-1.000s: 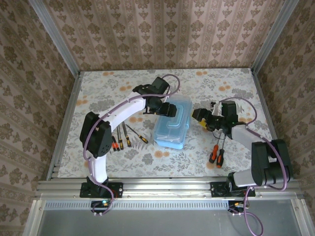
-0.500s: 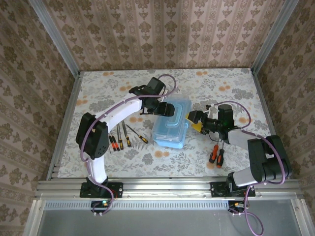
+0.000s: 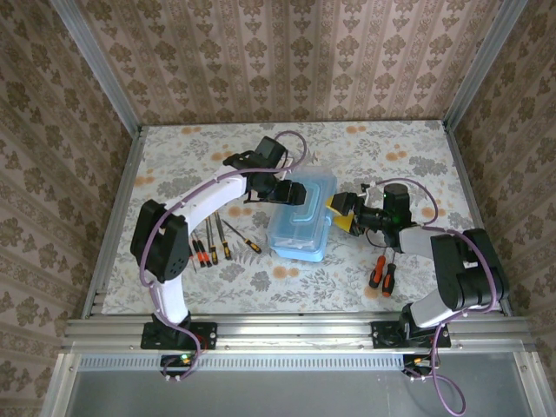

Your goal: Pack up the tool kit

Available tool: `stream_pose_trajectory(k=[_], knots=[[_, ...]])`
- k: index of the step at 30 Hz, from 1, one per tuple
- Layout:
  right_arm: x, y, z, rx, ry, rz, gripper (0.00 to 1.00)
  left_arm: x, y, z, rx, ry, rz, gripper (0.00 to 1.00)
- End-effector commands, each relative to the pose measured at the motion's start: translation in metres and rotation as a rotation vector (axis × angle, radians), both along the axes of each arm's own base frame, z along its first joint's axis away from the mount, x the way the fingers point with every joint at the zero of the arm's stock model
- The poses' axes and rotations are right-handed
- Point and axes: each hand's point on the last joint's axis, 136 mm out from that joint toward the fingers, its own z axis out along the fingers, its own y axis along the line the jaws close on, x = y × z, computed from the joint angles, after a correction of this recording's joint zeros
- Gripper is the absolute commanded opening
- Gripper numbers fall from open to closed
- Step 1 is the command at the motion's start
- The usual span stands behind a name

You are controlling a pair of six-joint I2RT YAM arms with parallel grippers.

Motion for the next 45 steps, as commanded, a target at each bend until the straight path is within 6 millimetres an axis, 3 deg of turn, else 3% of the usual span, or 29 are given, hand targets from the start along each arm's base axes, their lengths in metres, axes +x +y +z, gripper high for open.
stream_pose_trajectory(k=[1, 9, 19, 25, 38, 45], knots=[[-0.006, 0.008, 0.001, 0.020, -0.003, 0.048, 1.00, -0.012, 0.015, -0.024, 0.059, 0.079, 0.009, 0.70], [-0.003, 0.017, 0.003, 0.065, -0.009, 0.075, 1.00, -0.013, 0.013, -0.025, 0.048, 0.085, 0.001, 0.70], [-0.002, 0.022, 0.039, 0.201, -0.110, 0.096, 1.00, -0.014, 0.024, -0.037, 0.101, 0.081, 0.016, 0.70], [-0.006, 0.020, 0.048, 0.203, -0.137, 0.104, 1.00, -0.014, 0.037, -0.048, 0.157, 0.080, 0.028, 0.69], [-0.004, 0.003, 0.068, 0.210, -0.204, 0.056, 0.99, -0.009, 0.070, -0.071, 0.337, 0.050, 0.097, 0.68], [-0.002, -0.016, 0.069, 0.202, -0.195, 0.001, 0.99, -0.006, 0.074, -0.075, 0.364, 0.046, 0.111, 0.68]])
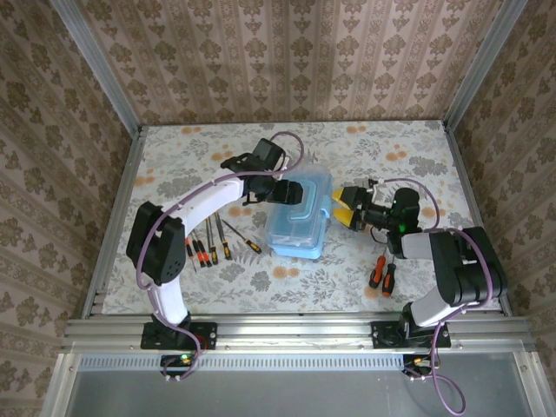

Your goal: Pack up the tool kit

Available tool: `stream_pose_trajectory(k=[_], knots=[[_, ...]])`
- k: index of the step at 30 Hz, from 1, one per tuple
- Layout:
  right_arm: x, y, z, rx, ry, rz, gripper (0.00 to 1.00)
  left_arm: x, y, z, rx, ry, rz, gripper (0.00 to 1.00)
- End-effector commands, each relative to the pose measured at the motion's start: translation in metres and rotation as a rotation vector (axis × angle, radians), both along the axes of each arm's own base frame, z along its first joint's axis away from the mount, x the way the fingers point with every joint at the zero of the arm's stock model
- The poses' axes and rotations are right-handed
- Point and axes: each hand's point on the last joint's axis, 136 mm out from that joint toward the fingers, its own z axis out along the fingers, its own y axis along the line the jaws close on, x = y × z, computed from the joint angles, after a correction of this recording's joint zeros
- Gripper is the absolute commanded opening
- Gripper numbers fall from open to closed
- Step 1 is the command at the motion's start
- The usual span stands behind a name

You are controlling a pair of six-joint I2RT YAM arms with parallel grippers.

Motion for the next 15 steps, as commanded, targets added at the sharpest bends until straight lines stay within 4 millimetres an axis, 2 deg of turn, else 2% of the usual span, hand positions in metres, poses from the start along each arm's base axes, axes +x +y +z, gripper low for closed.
stream_pose_trajectory(k=[1, 7, 11, 15], knots=[[-0.004, -0.005, 0.025, 0.000, -0.109, 0.015, 0.99, -0.016, 0.061, -0.070, 0.316, 0.116, 0.073, 0.68], [-0.004, -0.014, -0.005, -0.139, -0.015, -0.033, 0.98, -0.015, 0.055, -0.064, 0.289, 0.117, 0.071, 0.68], [-0.008, -0.032, -0.012, -0.324, 0.012, -0.114, 0.98, -0.016, 0.048, -0.057, 0.266, 0.114, 0.062, 0.68], [-0.012, -0.042, -0.011, -0.416, 0.023, -0.147, 0.98, -0.019, 0.040, -0.053, 0.243, 0.114, 0.050, 0.69]])
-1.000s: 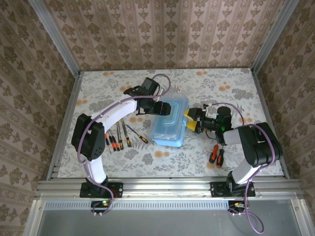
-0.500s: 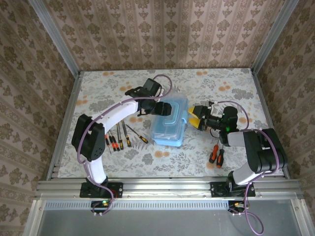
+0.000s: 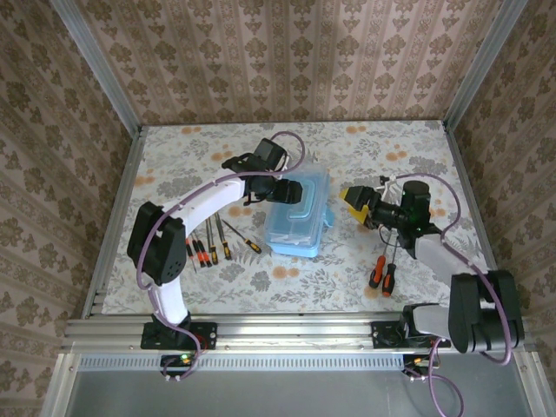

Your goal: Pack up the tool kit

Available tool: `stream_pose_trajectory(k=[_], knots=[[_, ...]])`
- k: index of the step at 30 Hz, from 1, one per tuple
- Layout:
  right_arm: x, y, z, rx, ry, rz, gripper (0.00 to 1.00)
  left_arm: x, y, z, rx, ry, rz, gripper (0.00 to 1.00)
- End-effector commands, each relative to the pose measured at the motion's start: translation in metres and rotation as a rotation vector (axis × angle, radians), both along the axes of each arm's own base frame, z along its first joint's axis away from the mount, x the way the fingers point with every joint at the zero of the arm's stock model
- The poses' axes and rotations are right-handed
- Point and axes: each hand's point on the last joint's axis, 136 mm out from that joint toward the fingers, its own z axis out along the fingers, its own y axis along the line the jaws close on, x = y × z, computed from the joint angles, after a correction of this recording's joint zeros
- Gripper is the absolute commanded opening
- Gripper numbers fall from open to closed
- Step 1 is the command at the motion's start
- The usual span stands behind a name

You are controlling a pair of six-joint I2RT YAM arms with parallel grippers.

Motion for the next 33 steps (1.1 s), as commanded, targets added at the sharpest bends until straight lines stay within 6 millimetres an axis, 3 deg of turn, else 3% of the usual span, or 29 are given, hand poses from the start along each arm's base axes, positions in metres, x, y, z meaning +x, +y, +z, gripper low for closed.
stream_pose_trajectory(k=[1, 8, 21, 33], knots=[[-0.007, -0.016, -0.023, -0.162, 0.072, -0.050, 0.97, -0.023, 0.037, -0.054, 0.208, 0.148, 0.037, 0.69], [-0.008, -0.017, -0.039, -0.170, 0.115, -0.053, 0.96, -0.024, 0.020, -0.043, 0.167, 0.141, 0.018, 0.69], [-0.006, -0.018, -0.046, -0.198, 0.128, -0.056, 0.96, -0.024, -0.007, -0.032, 0.195, 0.106, -0.007, 0.69], [-0.004, -0.023, -0.046, -0.232, 0.126, -0.078, 0.96, -0.011, -0.053, -0.026, 0.161, 0.092, -0.065, 0.72]])
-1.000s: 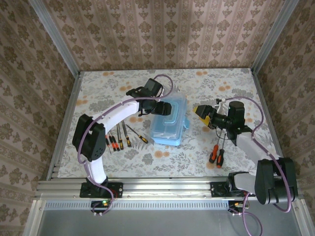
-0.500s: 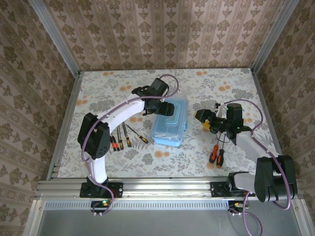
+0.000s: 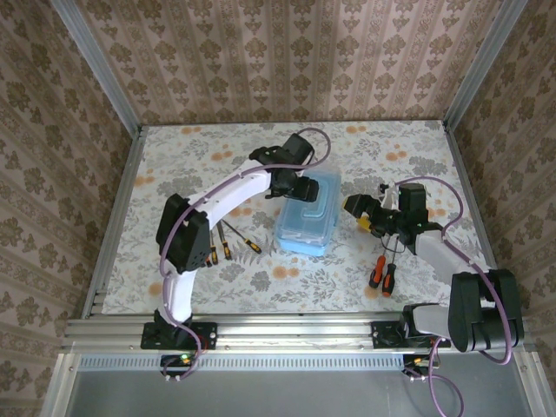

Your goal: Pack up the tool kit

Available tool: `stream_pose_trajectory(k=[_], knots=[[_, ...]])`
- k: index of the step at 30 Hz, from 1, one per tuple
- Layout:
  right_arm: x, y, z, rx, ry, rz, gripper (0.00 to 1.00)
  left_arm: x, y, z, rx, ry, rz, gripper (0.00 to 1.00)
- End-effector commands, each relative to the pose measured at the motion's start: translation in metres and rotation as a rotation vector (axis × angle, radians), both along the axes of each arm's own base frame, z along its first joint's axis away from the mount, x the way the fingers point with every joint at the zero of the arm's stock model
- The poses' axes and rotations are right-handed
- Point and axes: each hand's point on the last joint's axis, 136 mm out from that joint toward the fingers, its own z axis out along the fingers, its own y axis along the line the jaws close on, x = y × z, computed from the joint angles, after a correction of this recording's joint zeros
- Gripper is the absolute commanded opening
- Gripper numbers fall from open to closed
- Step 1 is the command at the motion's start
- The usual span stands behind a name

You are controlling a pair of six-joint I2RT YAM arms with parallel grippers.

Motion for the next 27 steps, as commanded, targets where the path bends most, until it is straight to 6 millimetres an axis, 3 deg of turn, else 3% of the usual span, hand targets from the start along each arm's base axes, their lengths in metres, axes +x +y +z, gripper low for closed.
stream_pose_trajectory(k=[1, 6, 14, 27], knots=[[0.002, -0.005, 0.005, -0.053, -0.022, -0.014, 0.96, -0.015, -0.011, -0.027, 0.036, 0.094, -0.031, 0.73], [0.000, -0.011, 0.008, -0.079, -0.028, -0.023, 0.96, -0.016, -0.021, -0.019, 0.033, 0.077, -0.053, 0.80], [-0.003, -0.020, 0.015, -0.128, -0.044, -0.047, 0.96, -0.010, -0.016, 0.007, 0.066, 0.015, -0.084, 0.90], [-0.007, -0.018, 0.013, -0.118, -0.039, -0.040, 0.96, -0.021, -0.011, -0.023, 0.127, 0.081, -0.123, 0.86]])
